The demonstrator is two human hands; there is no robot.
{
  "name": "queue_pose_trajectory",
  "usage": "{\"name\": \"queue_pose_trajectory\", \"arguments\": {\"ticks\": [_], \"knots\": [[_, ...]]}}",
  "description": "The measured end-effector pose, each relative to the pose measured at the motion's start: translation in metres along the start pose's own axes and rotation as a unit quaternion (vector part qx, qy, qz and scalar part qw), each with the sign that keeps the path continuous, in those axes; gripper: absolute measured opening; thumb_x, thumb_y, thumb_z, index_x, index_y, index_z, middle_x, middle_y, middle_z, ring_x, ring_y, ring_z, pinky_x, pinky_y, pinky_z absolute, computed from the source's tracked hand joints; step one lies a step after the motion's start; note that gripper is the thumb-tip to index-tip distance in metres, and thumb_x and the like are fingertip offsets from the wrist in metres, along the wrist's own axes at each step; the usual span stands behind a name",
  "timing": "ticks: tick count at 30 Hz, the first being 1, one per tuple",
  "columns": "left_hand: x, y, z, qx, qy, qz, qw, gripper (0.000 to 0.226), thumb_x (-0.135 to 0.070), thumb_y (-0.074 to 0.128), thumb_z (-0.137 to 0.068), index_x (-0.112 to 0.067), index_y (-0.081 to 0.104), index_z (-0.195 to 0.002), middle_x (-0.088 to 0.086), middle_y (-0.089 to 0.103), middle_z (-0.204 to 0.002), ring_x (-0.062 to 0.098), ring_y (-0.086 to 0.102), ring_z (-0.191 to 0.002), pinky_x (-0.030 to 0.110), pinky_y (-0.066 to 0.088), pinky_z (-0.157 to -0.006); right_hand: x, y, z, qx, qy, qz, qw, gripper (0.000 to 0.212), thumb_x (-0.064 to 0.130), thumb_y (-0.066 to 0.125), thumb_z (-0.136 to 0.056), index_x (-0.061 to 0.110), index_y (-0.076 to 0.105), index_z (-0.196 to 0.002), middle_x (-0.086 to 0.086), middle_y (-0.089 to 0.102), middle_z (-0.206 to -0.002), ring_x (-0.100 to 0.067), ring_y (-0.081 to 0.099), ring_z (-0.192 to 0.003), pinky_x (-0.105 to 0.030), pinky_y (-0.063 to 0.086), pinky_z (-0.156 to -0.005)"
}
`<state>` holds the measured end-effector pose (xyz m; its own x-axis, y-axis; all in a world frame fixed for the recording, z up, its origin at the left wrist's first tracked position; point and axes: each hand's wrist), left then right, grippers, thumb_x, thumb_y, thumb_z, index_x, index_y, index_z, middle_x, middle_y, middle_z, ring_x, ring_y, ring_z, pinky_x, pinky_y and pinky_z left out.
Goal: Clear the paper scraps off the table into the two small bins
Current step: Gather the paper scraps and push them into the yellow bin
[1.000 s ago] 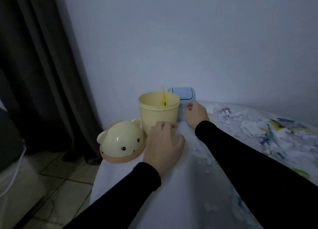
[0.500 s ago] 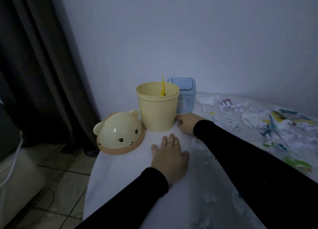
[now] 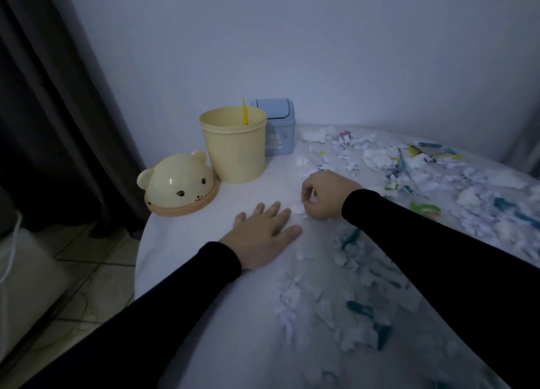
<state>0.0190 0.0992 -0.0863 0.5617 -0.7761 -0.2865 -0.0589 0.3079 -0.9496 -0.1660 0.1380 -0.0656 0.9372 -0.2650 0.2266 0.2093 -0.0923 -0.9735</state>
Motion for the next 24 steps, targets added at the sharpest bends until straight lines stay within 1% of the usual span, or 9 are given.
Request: {"name": "queue_pose_trajectory", "arguments": {"ticks": [3,6,9,12,16,18,20,22,24], "knots": [[-0.015,0.003,0.03,0.022,0.012,0.021,0.999,0.089,-0.079,0.032,-0.079,-0.034,0.004,-0.151,-0.009,0.0,-0.16,0.017,-0.001,-0.148,0.046,0.002,-0.116,-0.001,0.002,0.017,0.003,-0.005,0.002,1.0,0.018,0.032,0.055,-0.084,0.027,0.058,-0.101,0.003,0.056,-0.106,-0.02,0.056,-0.102,-0.032,0.046,-0.086],[-0.026,0.016,0.054,0.026,0.029,-0.036,0.999,0.112,-0.092,0.032,-0.059,-0.038,-0.009,-0.148,-0.008,-0.008,-0.16,0.017,-0.005,-0.147,0.048,0.0,-0.114,0.001,0.009,0.03,0.026,-0.01,0.019,0.999,0.033,0.048,0.048,-0.091,0.028,0.053,-0.117,-0.003,0.048,-0.119,-0.023,0.045,-0.114,-0.037,0.038,-0.094],[-0.03,0.031,0.059,-0.006,0.022,-0.063,0.998,0.098,-0.085,0.032,-0.072,-0.035,-0.001,-0.15,-0.006,-0.005,-0.16,0.019,-0.002,-0.147,0.048,0.001,-0.113,0.004,0.009,0.042,0.046,-0.035,0.033,0.998,0.025,0.04,0.047,-0.093,0.023,0.056,-0.11,-0.004,0.05,-0.109,-0.026,0.05,-0.109,-0.035,0.039,-0.091],[-0.031,0.031,0.057,-0.086,0.033,-0.043,0.995,0.065,-0.062,0.031,-0.093,-0.026,0.026,-0.147,-0.003,0.024,-0.155,0.016,0.022,-0.141,0.039,0.015,-0.106,0.011,0.002,0.056,0.076,-0.016,0.069,0.995,0.021,0.03,0.046,-0.093,0.02,0.057,-0.107,-0.004,0.056,-0.114,-0.025,0.054,-0.105,-0.033,0.044,-0.09],[-0.043,0.024,0.074,-0.148,0.042,0.05,0.987,0.057,-0.053,0.024,-0.093,-0.019,0.045,-0.134,0.0,0.048,-0.139,0.013,0.04,-0.126,0.026,0.018,-0.088,0.031,-0.009,0.102,0.024,-0.007,0.121,0.992,0.026,0.032,0.041,-0.094,0.021,0.059,-0.109,-0.003,0.056,-0.114,-0.025,0.056,-0.104,-0.033,0.042,-0.085],[-0.051,0.024,0.086,-0.146,0.035,0.061,0.987,0.059,-0.057,0.026,-0.095,-0.021,0.037,-0.141,-0.003,0.037,-0.148,0.011,0.031,-0.135,0.03,0.017,-0.097,0.042,-0.016,0.132,-0.008,-0.002,0.13,0.992,0.033,0.034,0.037,-0.096,0.022,0.059,-0.116,-0.005,0.054,-0.12,-0.026,0.053,-0.108,-0.035,0.04,-0.089],[-0.061,0.032,0.104,-0.115,0.012,0.032,0.993,0.087,-0.077,0.019,-0.081,-0.024,0.018,-0.149,-0.005,0.016,-0.158,0.011,0.015,-0.144,0.038,0.013,-0.109,0.049,-0.017,0.165,-0.011,0.027,0.108,0.994,0.038,0.035,0.033,-0.097,0.022,0.055,-0.125,-0.007,0.049,-0.129,-0.028,0.048,-0.116,-0.041,0.039,-0.099],[-0.073,0.044,0.123,-0.09,-0.019,0.014,0.996,0.107,-0.089,0.015,-0.066,-0.026,0.002,-0.151,-0.006,0.0,-0.16,0.014,0.002,-0.147,0.043,0.009,-0.112,0.052,-0.011,0.198,-0.006,0.079,0.072,0.994,0.041,0.035,0.031,-0.097,0.023,0.048,-0.133,-0.008,0.043,-0.137,-0.029,0.041,-0.125,-0.046,0.034,-0.105],[-0.084,0.06,0.135,-0.077,-0.038,-0.008,0.996,0.113,-0.092,0.019,-0.065,-0.023,-0.005,-0.151,-0.005,-0.007,-0.16,0.017,-0.003,-0.147,0.048,0.009,-0.113,0.054,0.002,0.23,0.007,0.125,0.061,0.99,0.045,0.04,0.028,-0.098,0.027,0.036,-0.141,-0.007,0.031,-0.147,-0.029,0.028,-0.136,-0.05,0.025,-0.111]]}}
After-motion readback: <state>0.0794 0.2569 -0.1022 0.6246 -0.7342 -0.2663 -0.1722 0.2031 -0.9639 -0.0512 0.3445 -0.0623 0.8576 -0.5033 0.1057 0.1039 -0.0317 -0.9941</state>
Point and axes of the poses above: each hand's wrist, its own z-axis away from the middle knuckle, its own y-axis out of the palm, x = y × z
